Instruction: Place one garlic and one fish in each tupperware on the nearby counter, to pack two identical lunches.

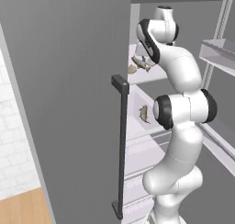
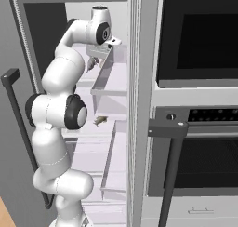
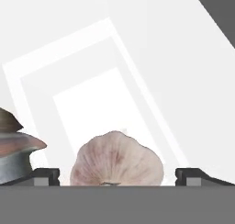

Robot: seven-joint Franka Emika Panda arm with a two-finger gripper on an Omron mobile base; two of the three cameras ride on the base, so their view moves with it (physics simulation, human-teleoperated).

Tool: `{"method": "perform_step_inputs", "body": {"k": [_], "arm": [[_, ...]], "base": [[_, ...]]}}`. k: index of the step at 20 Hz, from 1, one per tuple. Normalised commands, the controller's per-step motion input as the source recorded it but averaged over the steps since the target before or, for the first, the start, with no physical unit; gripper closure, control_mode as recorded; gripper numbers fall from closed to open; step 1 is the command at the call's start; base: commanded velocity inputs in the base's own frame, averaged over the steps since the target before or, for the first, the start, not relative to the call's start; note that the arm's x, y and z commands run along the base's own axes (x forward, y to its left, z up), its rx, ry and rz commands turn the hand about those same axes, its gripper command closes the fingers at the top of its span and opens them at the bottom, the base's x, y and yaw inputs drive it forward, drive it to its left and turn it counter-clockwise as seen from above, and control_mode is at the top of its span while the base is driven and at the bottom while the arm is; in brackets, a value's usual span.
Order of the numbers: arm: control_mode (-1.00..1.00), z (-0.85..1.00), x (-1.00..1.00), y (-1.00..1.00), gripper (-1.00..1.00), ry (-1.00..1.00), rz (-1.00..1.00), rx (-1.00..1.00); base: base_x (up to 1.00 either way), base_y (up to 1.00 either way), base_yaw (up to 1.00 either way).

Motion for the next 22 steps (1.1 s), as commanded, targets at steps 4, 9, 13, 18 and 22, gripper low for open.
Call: {"method": "perform_step_inputs", "body": {"k": [4, 9, 13, 18, 22], "arm": [[-1.00, -0.40, 0.00, -0.01, 1.00, 0.00, 0.00, 0.08], [-1.00, -0.35, 0.00, 0.00, 1.00, 0.00, 0.00, 0.06], [-1.00, 0.05, -0.01, 0.00, 1.00, 0.00, 0.00, 0.00], [-1.00, 0.04, -0.36, 0.01, 1.00, 0.00, 0.00, 0.00], [-1.00, -0.05, -0.47, 0.00, 1.00, -0.37, 0.01, -0.05]], "base": [[0.00, 0.00, 0.00], [0.00, 0.00, 0.00], [0.00, 0.00, 0.00], [0.00, 0.00, 0.00], [0.00, 0.00, 0.00]]}}
